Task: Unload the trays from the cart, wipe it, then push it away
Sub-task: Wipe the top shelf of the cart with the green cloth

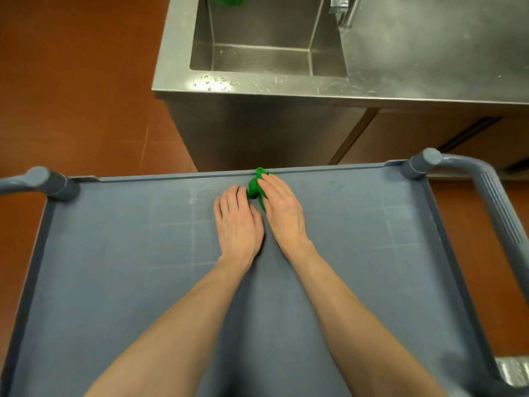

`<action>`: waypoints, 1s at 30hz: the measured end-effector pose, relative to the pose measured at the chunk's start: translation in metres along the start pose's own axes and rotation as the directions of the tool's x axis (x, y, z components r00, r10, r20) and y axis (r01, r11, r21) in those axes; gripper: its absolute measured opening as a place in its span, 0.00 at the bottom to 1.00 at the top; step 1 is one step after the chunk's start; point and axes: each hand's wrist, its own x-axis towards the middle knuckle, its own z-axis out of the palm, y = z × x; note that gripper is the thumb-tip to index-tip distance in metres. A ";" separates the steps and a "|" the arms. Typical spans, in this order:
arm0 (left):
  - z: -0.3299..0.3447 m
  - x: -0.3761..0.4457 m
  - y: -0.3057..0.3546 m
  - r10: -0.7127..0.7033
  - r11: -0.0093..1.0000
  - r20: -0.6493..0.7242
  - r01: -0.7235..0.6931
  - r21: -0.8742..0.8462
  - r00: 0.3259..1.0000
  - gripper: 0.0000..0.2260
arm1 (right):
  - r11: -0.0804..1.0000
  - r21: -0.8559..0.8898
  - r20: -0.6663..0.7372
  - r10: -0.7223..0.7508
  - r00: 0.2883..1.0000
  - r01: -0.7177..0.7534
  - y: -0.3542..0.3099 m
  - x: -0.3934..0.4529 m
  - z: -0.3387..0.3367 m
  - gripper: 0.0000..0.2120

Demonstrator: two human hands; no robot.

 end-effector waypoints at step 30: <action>0.014 0.003 0.010 -0.005 0.994 -0.004 0.006 0.114 1.000 0.23 | 0.822 -0.016 -0.382 0.521 0.763 -0.569 0.190 -0.030 -0.137 0.15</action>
